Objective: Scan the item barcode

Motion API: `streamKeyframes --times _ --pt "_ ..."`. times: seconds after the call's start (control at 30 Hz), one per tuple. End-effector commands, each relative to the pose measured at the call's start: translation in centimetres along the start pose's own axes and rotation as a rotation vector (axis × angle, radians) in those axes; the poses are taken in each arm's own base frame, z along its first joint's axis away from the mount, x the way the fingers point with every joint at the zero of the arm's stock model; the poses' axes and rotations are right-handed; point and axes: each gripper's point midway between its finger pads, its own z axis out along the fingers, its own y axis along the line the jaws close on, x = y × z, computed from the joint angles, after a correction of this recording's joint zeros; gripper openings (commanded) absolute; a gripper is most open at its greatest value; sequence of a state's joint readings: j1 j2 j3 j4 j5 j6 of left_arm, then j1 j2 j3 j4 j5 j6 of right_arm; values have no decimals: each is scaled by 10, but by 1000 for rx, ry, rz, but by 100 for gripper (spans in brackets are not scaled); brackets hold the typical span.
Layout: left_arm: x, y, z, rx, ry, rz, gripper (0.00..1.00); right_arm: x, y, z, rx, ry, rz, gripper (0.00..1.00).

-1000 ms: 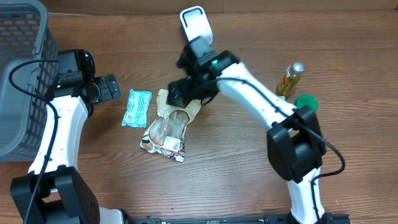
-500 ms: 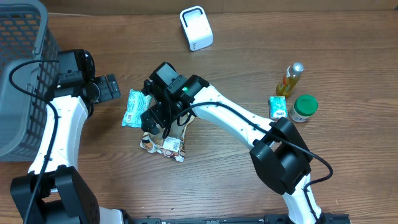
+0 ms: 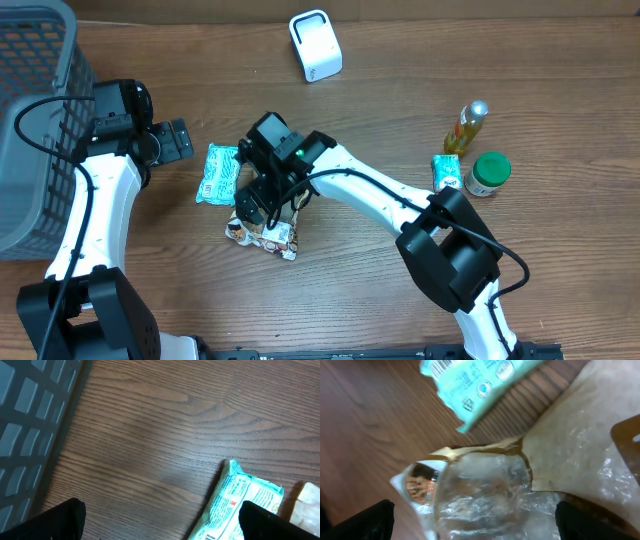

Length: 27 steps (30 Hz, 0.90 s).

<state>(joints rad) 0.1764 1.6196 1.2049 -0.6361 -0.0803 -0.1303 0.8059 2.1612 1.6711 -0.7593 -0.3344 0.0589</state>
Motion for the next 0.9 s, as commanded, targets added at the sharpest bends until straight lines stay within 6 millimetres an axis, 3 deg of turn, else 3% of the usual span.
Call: streamKeyframes --times 0.0,0.53,0.87 --pt "-10 -3 -9 3 -34 15 100 9 -15 6 78 5 9 100" --pt "-10 -3 -9 3 -34 15 99 15 -59 -3 152 12 128 100" --pt "-10 -3 -9 3 -34 15 100 29 -91 -16 181 56 238 100"
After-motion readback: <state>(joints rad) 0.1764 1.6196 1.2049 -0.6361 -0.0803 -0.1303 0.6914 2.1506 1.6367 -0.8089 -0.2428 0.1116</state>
